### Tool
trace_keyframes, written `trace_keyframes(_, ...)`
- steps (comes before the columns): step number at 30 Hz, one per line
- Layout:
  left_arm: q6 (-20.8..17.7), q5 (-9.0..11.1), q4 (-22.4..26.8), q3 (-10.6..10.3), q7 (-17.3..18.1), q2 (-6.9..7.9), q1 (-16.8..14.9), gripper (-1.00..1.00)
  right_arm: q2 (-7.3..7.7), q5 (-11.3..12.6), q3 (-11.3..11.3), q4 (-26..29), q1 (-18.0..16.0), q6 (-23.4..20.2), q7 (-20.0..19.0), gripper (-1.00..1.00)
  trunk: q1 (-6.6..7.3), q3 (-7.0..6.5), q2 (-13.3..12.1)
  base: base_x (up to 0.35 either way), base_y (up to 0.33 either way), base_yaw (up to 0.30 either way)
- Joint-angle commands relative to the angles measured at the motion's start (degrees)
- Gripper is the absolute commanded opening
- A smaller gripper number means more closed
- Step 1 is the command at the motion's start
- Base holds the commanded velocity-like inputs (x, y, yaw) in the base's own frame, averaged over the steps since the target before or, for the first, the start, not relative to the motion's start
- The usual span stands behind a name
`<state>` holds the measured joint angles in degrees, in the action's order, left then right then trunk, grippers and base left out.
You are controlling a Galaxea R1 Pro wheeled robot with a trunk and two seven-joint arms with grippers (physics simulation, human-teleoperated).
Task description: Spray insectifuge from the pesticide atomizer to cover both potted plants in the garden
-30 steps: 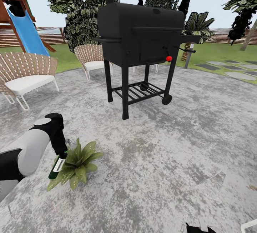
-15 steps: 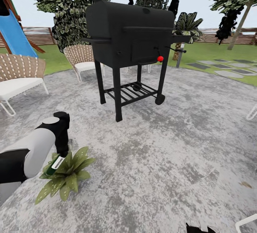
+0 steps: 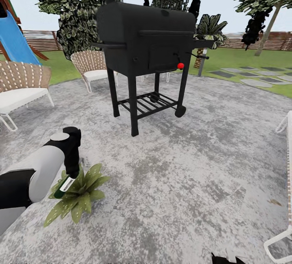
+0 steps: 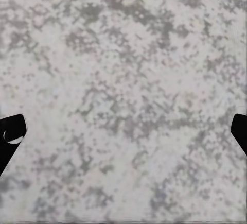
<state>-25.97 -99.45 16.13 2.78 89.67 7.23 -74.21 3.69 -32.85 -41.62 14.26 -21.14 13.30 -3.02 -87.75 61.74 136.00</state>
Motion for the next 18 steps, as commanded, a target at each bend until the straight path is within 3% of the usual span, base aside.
trace_keyframes(1, -0.52, -0.45, 0.05, 0.27, 0.33, -0.02, 0.08, -1.0, -0.04, -0.28, -0.48, -0.02, -0.04, 0.24, -0.33, 1.0, 0.03, 0.05, 0.02, -0.071, 0.047, 0.0)
trace_keyframes(9, -0.07, -0.48, 0.04, 0.27, 0.33, 0.08, 0.37, -1.0, -0.05, -0.28, -0.48, -0.02, -0.07, 0.24, -0.37, 1.0, 0.03, 0.05, 0.02, -0.014, 0.01, -0.005)
trace_keyframes(14, -0.11, -0.47, 0.04, 0.3, 0.33, 0.15, 0.38, -1.0, -0.08, -0.28, -0.48, -0.02, -0.04, 0.24, -0.4, 1.0, 0.03, 0.05, 0.02, 0.0, 0.008, -0.205)
trace_keyframes(18, -0.14, -0.46, 0.04, 0.33, 0.33, 0.05, 0.38, -1.0, -0.08, -0.28, -0.48, -0.02, -0.04, 0.24, -0.4, 1.0, 0.03, 0.05, 0.02, 0.0, 0.219, -0.112)
